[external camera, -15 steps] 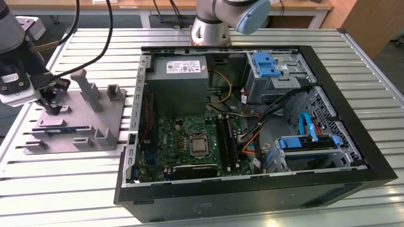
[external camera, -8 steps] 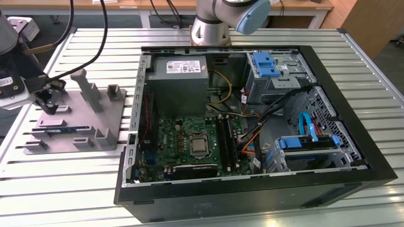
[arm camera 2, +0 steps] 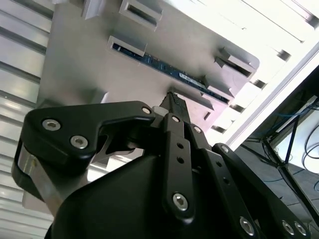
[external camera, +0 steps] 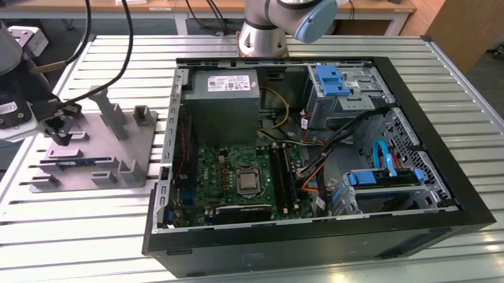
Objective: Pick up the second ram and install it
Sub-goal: 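Reach for the second ram, then pick up the second ram and move it above second insertion slot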
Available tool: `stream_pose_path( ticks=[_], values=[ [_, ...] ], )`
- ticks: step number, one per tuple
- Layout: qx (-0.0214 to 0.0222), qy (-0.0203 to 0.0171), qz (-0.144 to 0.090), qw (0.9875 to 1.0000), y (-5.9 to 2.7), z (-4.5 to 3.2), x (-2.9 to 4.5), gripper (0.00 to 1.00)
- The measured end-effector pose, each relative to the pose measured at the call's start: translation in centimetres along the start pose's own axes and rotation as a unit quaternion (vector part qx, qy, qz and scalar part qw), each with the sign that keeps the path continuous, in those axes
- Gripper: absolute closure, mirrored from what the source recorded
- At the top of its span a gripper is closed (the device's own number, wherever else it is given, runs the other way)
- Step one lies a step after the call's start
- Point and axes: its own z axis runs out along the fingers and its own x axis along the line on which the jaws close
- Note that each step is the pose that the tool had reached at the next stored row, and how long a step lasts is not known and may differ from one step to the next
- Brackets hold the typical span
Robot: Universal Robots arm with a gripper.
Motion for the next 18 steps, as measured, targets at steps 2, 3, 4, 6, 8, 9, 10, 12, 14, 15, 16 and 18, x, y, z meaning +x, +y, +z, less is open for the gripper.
stream_pose_path(
  ticks=[2, 3, 4, 6, 8, 9, 10, 12, 14, 15, 16, 18],
  values=[
    [0.0006, 0.0005, -0.008, 1.0, -0.02, 0.28, -0.01, 0.9],
    [0.0009, 0.0008, -0.013, 0.9999, -0.03, 0.43, -0.01, 0.9],
    [0.0014, 0.0012, -0.02, 0.9998, -0.04, 0.58, -0.02, 0.9],
    [0.0024, 0.0019, -0.034, 0.9994, -0.05, 0.84, -0.03, 0.9],
    [0.0032, 0.0024, -0.043, 0.9991, -0.07, 1.17, -0.04, 0.9],
    [0.0032, 0.0025, -0.045, 0.999, -0.08, 1.36, -0.05, 0.9],
    [0.0033, 0.0025, -0.045, 0.999, -0.09, 1.54, -0.05, 0.9],
    [0.0033, 0.0025, -0.046, 0.9989, -0.11, 1.9, -0.07, 0.9],
    [0.0033, 0.0026, -0.046, 0.9989, -0.12, 2.0, -0.07, 0.9],
    [0.0033, 0.0026, -0.046, 0.9989, -0.12, 2.0, -0.07, 0.9],
    [0.0033, 0.0026, -0.046, 0.9989, -0.12, 2.01, -0.07, 0.9],
    [0.0033, 0.0026, -0.046, 0.9989, -0.12, 2.02, -0.07, 0.9]
  ],
)
